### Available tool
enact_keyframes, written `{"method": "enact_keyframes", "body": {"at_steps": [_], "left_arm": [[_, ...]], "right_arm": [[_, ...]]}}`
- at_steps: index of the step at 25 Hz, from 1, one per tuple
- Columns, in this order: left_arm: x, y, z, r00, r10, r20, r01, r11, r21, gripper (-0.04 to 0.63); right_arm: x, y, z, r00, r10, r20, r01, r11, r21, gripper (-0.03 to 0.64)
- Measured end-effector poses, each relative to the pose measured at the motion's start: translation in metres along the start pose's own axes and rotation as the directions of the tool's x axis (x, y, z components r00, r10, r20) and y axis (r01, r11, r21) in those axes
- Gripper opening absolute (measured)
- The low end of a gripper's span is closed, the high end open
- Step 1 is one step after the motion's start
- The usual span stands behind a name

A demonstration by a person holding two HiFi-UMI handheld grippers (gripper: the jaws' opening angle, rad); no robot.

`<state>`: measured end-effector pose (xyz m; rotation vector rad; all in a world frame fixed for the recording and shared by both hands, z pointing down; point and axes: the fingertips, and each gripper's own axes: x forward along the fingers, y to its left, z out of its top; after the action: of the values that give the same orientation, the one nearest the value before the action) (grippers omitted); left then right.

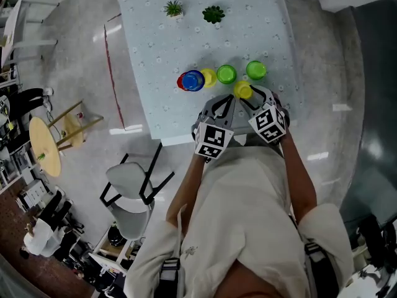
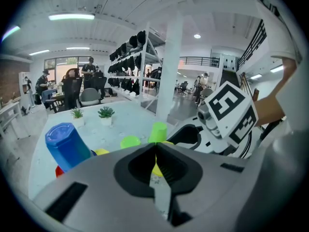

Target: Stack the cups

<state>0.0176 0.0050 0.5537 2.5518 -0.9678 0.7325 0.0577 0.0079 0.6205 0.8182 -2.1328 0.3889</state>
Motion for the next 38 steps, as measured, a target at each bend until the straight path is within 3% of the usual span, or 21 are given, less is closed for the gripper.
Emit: {"method": "enact_keyframes", "body": {"at_steps": [15, 38], "left_arm": [[-0.004, 0.006, 0.003, 1.0, 0.011, 0.009, -0.011, 1.0, -0.005, 0.015], [-0.037, 0.028, 0.015, 0.992, 0.107, 0.069, -0.104, 0.993, -0.049, 0.015]], "right_arm": [[-0.008, 0.003, 0.013, 1.0, 0.0, 0.021, 0.001, 0.999, -0.048, 0.215], [-0.048, 0.008, 0.089, 0.988, -0.005, 0.157, 0.028, 0.989, -0.143, 0.215]]}}
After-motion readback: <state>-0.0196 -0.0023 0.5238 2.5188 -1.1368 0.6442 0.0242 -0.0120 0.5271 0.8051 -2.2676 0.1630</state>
